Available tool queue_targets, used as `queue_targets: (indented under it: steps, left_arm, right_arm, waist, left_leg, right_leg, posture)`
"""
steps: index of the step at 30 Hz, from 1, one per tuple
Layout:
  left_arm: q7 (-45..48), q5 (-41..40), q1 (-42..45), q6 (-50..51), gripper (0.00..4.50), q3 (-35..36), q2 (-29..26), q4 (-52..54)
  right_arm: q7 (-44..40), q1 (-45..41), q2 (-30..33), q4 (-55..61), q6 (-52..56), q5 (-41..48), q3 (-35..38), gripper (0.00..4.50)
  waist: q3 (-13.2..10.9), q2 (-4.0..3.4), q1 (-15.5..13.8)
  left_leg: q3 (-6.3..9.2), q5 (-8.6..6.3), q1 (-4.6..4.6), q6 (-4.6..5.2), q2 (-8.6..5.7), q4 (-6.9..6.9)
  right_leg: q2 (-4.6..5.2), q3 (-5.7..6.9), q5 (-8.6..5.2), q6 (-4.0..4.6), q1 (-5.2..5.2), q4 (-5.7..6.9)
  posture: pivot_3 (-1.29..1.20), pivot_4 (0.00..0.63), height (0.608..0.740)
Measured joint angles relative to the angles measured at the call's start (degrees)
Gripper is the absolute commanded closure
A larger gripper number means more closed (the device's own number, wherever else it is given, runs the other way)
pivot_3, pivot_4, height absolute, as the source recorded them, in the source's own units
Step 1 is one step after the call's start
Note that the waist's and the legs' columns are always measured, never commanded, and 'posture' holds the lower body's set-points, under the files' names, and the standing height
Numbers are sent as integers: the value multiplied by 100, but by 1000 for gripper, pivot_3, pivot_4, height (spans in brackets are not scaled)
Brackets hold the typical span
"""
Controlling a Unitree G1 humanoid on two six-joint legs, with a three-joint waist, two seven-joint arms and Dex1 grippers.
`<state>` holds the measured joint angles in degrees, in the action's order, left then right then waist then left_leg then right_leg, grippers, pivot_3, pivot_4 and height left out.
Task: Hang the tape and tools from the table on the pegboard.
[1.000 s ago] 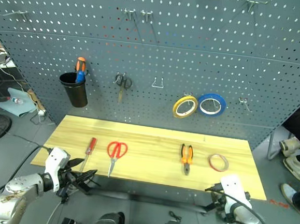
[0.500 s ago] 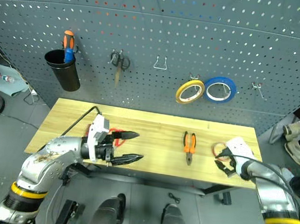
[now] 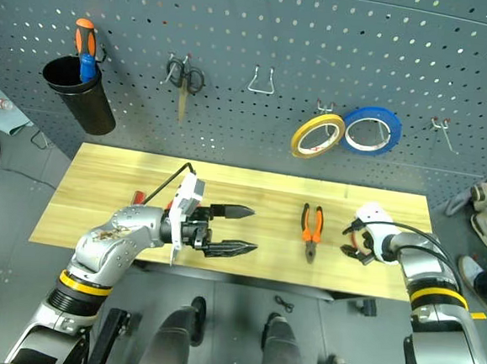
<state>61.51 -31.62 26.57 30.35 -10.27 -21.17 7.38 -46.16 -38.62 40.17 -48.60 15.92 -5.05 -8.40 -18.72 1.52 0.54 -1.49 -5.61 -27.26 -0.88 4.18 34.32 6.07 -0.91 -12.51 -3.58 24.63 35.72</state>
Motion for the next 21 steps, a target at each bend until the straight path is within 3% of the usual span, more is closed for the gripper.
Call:
queue_targets:
  steps: [6, 9, 19, 21]
  left_arm:
    - [0, -15, -21, 109, 60, 3, -21, 71]
    - [0, -23, -25, 131, 0, 2, -28, 85]
    - [4, -131, -34, 234, 0, 10, -50, 184]
    - [5, -139, -34, 234, 0, 9, -56, 188]
  right_arm:
    - [49, -311, -132, -769, -150, -103, 11, 0]
    - [95, -422, -134, -1006, -241, -124, 23, 839]
    - [125, -576, -168, -1406, -641, -263, 13, 4286]
    - [137, -586, -181, -1437, -724, -285, 13, 4458]
  waist:
    - [-117, -4, 27]
    - [-131, -2, 36]
    - [-137, -2, 32]
    - [-137, -2, 31]
  left_leg:
    - [4, 0, -1, -1, -1, 22]
    - [5, 0, -1, -1, -1, 25]
    - [5, -1, -1, -2, -1, 27]
    - [5, -1, -1, -3, -2, 27]
  right_leg:
    - [1, -4, -8, -16, 1, 19]
    - [1, -4, -13, -24, 1, 23]
    - [1, -4, -17, -29, 1, 23]
    - [1, -4, -17, -30, 0, 23]
  posture:
    - [-5, 404, 740]
    - [-1, 404, 740]
    - [8, 389, 740]
    - [9, 382, 740]
